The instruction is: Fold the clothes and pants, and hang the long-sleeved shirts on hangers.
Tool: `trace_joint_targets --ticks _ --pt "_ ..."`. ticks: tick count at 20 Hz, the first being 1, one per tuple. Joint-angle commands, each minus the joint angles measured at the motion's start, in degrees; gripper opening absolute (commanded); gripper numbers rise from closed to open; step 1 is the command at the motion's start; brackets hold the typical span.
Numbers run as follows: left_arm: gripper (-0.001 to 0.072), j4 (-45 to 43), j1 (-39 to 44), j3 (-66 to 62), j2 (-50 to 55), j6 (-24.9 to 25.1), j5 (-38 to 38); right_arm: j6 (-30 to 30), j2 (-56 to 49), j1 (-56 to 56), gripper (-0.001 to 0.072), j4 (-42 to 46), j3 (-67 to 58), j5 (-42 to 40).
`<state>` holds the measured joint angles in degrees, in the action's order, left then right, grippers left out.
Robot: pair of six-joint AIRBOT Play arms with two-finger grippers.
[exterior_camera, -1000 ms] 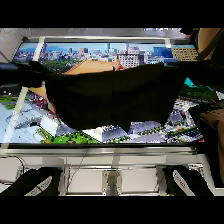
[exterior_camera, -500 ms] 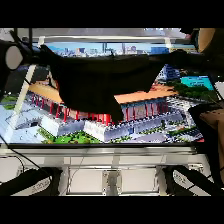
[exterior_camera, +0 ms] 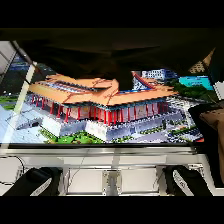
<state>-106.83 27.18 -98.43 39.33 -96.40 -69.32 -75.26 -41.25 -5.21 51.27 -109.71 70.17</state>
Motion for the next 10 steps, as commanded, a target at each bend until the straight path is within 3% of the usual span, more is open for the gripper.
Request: trace_joint_targets --ticks 1,3,7,10 --pt "0.0019 4.33 2.60 -0.15 -5.42 0.39 -1.99 -7.48 2.21 0.00 0.0001 1.97 -9.46 5.18" --pt "0.0019 3.82 2.60 -0.15 -3.06 1.29 -5.09 -8.70 0.48 0.00 0.0001 3.58 -8.55 6.91" --pt "0.0020 -5.44 2.60 2.54 8.15 2.99 -20.13 -8.13 -9.42 0.00 0.0001 4.66 -1.88 16.96" --pt "0.0021 -10.25 1.57 12.63 15.13 2.89 -13.35 -4.39 -19.65 0.02 0.0002 4.48 7.48 16.02"
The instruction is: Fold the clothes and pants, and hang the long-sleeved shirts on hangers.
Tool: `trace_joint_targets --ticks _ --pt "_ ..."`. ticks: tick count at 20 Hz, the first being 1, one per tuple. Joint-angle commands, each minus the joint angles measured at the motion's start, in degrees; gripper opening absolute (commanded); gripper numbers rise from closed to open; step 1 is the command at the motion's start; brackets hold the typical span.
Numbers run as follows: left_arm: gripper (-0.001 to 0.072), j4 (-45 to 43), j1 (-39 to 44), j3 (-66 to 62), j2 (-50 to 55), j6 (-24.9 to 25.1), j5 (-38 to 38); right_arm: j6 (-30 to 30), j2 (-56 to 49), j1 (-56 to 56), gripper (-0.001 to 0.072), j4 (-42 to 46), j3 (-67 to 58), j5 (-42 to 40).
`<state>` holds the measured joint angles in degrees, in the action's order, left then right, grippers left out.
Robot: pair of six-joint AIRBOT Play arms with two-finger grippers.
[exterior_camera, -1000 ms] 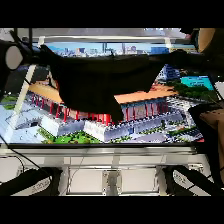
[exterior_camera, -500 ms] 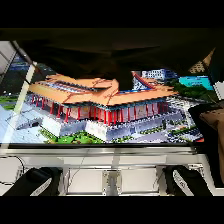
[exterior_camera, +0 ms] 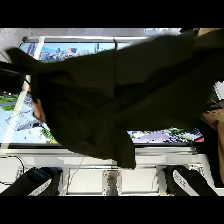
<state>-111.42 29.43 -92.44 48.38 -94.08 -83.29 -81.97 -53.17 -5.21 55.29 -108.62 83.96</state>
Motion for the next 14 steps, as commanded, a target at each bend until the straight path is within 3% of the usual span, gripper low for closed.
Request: trace_joint_targets --ticks 1,5,8,10,14 --pt "0.0021 -5.42 -2.14 10.60 8.24 -0.31 4.39 3.54 -11.52 0.04 0.0001 0.17 10.14 0.39" --pt "0.0021 -4.83 -16.41 21.90 20.37 -10.62 23.34 8.31 -26.18 1.09 0.0002 -1.01 21.18 -10.82" --pt "0.0021 -3.21 -23.65 21.46 29.73 -11.72 33.68 9.68 -36.06 2.82 0.0002 -2.89 21.81 -21.90" --pt "0.0022 -3.28 -25.09 20.06 33.70 -12.59 36.44 10.23 -39.91 4.63 0.0002 -3.19 20.79 -28.04" --pt "0.0022 -4.07 -26.73 18.08 35.50 -12.59 36.63 13.64 -40.19 9.68 0.0002 -1.53 19.91 -25.22"
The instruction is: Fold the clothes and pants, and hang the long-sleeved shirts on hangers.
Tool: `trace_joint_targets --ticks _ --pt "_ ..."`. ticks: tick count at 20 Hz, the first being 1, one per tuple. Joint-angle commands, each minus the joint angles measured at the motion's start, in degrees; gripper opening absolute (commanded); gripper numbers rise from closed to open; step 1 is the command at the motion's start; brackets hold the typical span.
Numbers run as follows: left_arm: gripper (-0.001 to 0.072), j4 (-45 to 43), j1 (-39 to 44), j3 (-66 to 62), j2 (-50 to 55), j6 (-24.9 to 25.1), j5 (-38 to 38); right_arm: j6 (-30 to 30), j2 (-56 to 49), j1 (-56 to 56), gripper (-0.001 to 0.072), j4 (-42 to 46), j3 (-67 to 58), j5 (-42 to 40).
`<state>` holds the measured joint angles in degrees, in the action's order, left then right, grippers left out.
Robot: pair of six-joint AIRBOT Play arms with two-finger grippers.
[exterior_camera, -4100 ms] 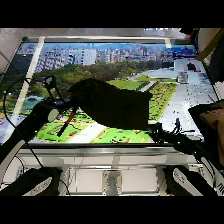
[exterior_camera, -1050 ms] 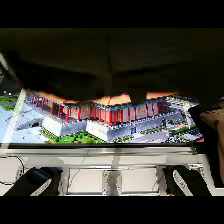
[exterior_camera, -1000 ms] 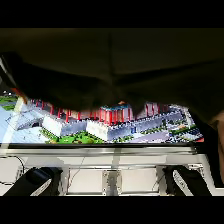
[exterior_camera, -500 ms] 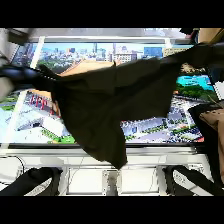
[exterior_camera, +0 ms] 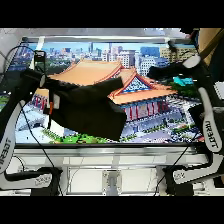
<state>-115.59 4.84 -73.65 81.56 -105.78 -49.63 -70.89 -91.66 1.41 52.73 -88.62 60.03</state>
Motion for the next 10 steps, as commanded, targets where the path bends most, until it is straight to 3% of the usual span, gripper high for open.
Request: trace_joint_targets --ticks 1,4,5,6,7,10 --pt "0.0021 0.13 -2.78 -0.74 1.90 -0.90 2.43 2.62 -0.83 4.72 0.0002 3.02 -0.07 0.35" --pt "0.0022 0.35 -3.52 -0.74 0.72 -0.31 0.33 2.58 1.64 8.31 0.0003 4.81 -0.09 2.82" --pt "0.0022 0.37 -3.52 -0.74 0.68 -0.31 0.35 1.46 1.73 8.61 0.0063 4.35 -0.09 2.73" --pt "0.0022 0.57 -3.39 -0.74 0.68 -0.31 0.37 -0.81 1.40 8.59 0.0267 4.17 -0.07 2.86" --pt "0.0022 0.74 -3.26 -0.74 0.68 -0.31 0.35 -3.50 0.70 8.35 0.0343 4.13 -0.02 4.17" --pt "0.0022 0.74 -3.08 -0.74 0.66 -0.31 0.35 -5.79 -3.48 7.30 0.0351 0.04 0.09 7.17"
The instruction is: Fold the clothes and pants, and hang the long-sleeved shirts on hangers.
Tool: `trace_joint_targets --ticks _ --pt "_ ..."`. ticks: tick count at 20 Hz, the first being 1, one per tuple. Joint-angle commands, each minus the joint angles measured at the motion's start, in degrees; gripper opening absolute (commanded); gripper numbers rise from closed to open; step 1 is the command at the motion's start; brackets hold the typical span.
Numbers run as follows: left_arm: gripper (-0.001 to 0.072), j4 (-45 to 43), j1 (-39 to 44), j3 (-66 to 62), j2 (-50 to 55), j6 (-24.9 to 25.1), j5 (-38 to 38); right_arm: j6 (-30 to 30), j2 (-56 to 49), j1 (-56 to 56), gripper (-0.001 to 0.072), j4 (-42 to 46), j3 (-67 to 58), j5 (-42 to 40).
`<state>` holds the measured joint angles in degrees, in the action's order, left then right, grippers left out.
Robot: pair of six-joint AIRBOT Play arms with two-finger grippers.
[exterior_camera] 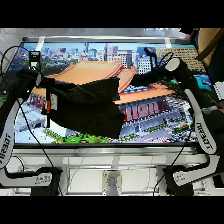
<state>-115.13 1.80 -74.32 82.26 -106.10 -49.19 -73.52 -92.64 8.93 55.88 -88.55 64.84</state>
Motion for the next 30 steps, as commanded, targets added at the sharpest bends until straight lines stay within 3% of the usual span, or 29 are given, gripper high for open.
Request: trace_joint_targets --ticks 1,4,8,11,13,19,20,24,25,26,29,30 --pt "0.0022 0.28 -0.07 -0.07 -0.04 0.02 -0.09 -3.02 -4.76 -0.94 0.0351 -8.70 0.02 2.08" --pt "0.0022 0.31 -0.04 -0.07 -0.04 0.02 -0.09 -1.99 -12.39 -4.11 0.0454 -22.16 0.04 0.70" --pt "0.0022 0.28 -0.07 -0.07 -0.04 0.00 -0.04 1.46 -14.43 -6.10 0.0457 -28.20 6.60 -3.41" --pt "0.0022 0.31 -0.07 -0.07 -0.04 0.00 0.13 5.31 -14.53 -3.96 0.0525 -36.76 13.27 -8.35" --pt "0.0022 0.31 -0.07 -0.07 -0.04 0.00 0.11 5.66 -14.91 -1.86 0.0524 -38.53 15.47 -13.94" --pt "0.0022 0.28 -0.07 -0.07 -0.04 0.00 0.13 5.46 -16.81 2.51 0.0523 -41.22 15.82 -17.35" --pt "0.0022 0.28 -0.07 -0.07 -0.04 0.00 0.13 5.42 -16.81 3.13 0.0490 -41.90 15.82 -18.86" --pt "0.0022 0.31 -0.07 -0.07 -0.04 0.00 0.13 5.20 -16.83 4.31 0.0477 -44.04 15.65 -21.90" --pt "0.0022 0.31 -0.07 -0.07 -0.04 0.00 0.13 5.11 -16.83 4.42 0.0462 -44.09 15.65 -21.90" --pt "0.0022 0.28 -0.07 -0.07 -0.04 0.00 0.13 5.09 -16.83 4.44 0.0385 -44.15 15.65 -21.94" --pt "0.0022 0.31 -0.07 -0.07 -0.04 0.00 0.13 5.29 -16.81 4.26 0.0052 -46.29 15.63 -22.45" --pt "0.0023 0.31 -0.07 -0.07 -0.04 0.00 0.11 5.35 -16.81 4.13 0.0004 -46.64 15.26 -22.40"
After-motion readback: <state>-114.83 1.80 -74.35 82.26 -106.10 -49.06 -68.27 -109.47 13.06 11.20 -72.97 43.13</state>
